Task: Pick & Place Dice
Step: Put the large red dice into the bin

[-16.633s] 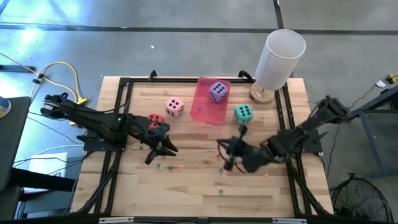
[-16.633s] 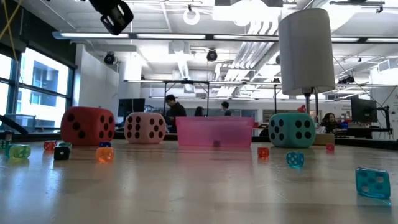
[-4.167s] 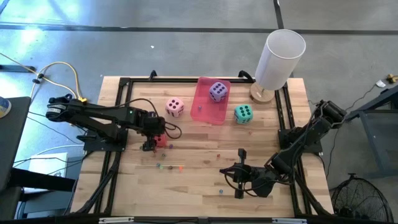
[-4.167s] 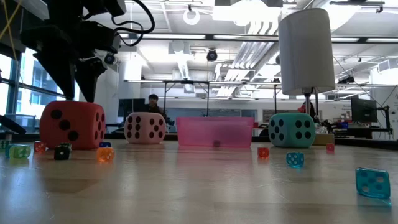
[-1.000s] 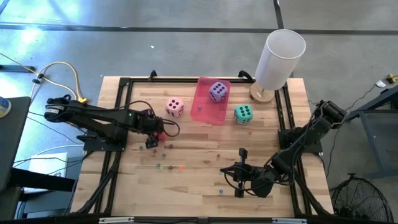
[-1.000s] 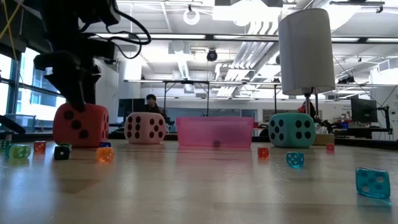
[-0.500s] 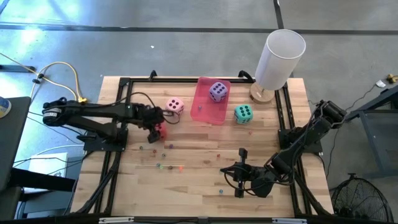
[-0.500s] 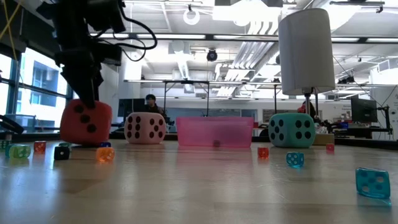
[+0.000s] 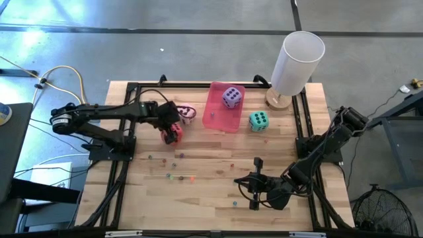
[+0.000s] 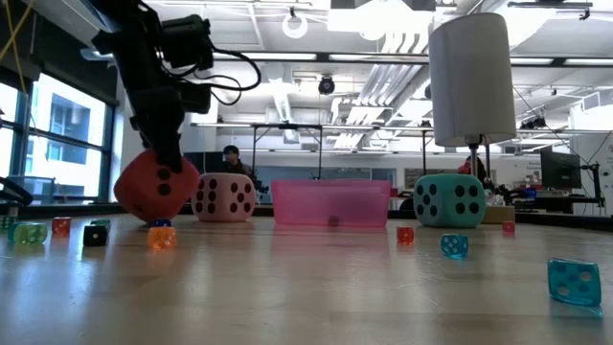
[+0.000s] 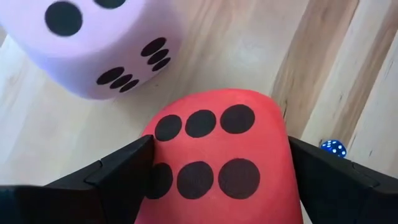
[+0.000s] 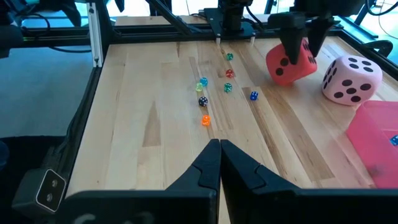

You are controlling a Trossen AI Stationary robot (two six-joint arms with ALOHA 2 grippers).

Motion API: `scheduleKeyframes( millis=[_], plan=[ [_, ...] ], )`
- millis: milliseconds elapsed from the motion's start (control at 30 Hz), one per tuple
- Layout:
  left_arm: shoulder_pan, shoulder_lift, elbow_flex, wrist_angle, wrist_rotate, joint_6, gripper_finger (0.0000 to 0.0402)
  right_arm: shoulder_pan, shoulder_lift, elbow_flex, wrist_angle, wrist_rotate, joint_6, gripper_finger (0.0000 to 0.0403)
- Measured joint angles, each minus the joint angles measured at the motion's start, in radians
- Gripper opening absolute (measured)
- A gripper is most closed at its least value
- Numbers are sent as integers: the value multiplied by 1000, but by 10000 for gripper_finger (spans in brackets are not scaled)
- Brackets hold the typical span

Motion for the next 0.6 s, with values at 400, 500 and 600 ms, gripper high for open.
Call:
scheduleKeyframes(
  millis=[400, 500, 600],
  plan=[
    [-7, 1, 0, 14, 5, 42, 265, 0, 0, 0, 0, 0, 0, 1],
    [-8, -11, -2, 16, 30, 72, 243, 0, 0, 0, 0, 0, 0, 1],
    [-38, -43, 6, -12, 36, 56, 234, 0, 0, 0, 0, 0, 0, 1]
  ],
)
